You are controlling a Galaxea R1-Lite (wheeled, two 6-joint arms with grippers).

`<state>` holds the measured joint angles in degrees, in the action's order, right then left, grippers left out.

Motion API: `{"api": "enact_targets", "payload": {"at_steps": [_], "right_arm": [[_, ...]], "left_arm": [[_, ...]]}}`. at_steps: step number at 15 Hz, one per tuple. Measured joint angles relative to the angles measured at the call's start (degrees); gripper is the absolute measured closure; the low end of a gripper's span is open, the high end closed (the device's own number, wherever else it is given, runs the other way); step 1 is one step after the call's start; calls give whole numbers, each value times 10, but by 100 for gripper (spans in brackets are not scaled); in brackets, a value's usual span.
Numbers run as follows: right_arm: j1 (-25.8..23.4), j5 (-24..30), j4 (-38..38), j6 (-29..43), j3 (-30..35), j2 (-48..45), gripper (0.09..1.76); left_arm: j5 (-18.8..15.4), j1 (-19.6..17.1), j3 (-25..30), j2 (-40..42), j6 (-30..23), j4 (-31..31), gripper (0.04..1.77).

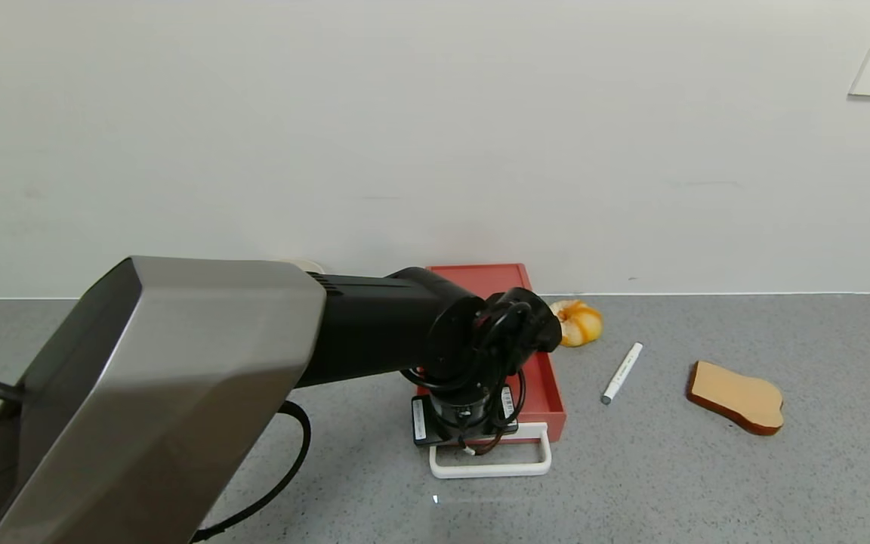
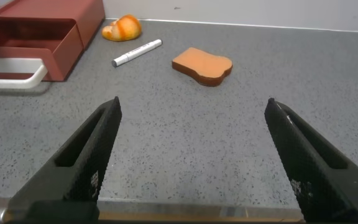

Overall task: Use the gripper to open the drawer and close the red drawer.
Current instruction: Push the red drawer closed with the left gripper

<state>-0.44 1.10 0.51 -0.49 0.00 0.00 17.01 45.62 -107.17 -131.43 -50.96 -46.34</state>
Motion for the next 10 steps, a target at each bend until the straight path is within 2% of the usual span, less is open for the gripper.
{"api": "enact_targets", "payload": {"at_steps": [6,10], "right_arm": [[0,0,0,0,0,0,15],[0,1,0,0,0,0,15]], "left_arm": [[1,-19,-20,-13,51,52,170],[1,-35,-44,-25,76,59,170]]}}
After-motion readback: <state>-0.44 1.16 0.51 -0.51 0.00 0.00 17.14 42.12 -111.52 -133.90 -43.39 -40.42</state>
